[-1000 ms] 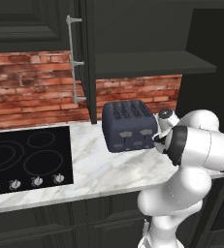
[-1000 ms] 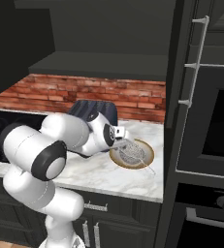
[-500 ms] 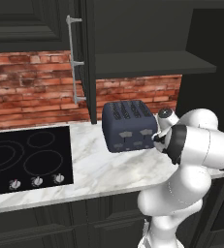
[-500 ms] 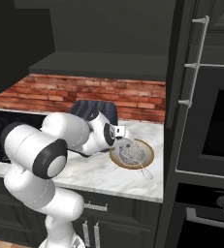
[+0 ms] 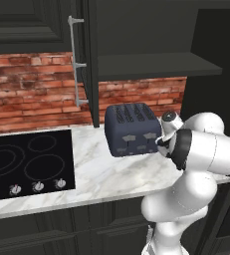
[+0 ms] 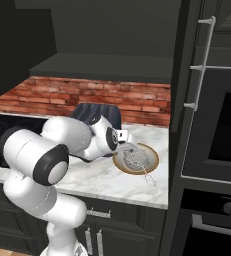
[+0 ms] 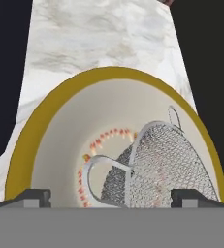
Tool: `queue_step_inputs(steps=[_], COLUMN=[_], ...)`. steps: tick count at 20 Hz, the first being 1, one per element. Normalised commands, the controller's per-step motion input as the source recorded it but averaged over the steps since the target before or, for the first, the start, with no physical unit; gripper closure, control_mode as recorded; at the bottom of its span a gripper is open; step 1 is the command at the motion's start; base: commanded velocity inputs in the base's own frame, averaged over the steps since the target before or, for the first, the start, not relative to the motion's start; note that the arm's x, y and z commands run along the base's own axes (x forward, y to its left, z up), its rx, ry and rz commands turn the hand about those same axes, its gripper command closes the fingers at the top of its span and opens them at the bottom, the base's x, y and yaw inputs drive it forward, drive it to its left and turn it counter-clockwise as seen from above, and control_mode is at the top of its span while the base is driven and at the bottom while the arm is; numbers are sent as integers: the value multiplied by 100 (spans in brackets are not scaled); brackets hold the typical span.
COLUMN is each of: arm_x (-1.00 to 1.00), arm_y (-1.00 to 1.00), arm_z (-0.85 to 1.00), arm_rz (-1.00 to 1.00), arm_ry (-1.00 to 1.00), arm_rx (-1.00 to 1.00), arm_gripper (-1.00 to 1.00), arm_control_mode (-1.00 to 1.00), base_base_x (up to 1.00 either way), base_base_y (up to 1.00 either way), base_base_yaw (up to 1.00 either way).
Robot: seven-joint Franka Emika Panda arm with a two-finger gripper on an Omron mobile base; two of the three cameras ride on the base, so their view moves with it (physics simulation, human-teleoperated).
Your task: Open the cabinet and setup a tea strainer by placing it in the bowl upright.
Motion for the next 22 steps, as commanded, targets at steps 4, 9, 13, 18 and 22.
queue_step_inputs(steps=[4, 9, 13, 18, 22], arm_x=[0, 0, 0, -1, 0], arm_y=[37, 46, 21, 31, 19], arm_z=[6, 0, 14, 15, 9], arm_rz=[0, 0, -4, -7, -6], arm_ry=[0, 1, 0, 4, 1], arm_rx=[-1, 0, 0, 0, 0], arm_gripper=[-100, -100, -100, -100, -100], arm_control_mode=[-100, -100, -100, -100, -100], base_base_x=[0, 0, 0, 0, 0], base_base_y=[0, 0, 0, 0, 0], base_base_yaw=[0, 0, 0, 0, 0])
